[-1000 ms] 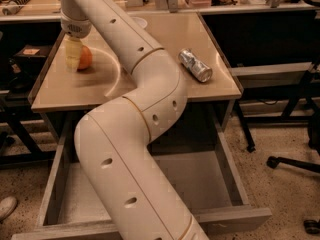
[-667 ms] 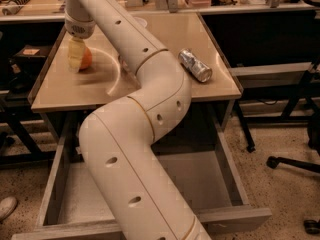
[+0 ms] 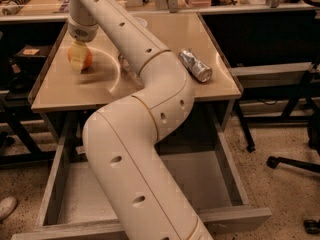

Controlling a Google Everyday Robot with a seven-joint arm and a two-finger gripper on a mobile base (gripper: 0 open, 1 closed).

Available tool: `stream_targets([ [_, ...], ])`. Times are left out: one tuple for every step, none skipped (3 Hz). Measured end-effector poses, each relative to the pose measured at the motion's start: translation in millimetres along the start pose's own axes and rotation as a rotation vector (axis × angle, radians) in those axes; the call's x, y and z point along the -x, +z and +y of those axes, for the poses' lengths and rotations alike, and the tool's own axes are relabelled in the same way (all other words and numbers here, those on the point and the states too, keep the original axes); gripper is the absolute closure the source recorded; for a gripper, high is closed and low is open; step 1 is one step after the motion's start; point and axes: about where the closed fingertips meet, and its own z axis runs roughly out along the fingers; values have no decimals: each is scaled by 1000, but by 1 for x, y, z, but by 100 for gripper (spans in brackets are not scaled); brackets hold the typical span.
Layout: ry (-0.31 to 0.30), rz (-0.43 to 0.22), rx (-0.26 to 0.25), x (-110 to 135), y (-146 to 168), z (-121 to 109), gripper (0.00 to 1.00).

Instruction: Place orange into top drawer

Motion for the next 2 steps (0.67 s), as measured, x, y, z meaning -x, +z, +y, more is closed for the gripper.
stream_targets([
  [2, -1, 5, -2, 3, 1, 8],
  [2, -1, 5, -2, 3, 1, 31],
])
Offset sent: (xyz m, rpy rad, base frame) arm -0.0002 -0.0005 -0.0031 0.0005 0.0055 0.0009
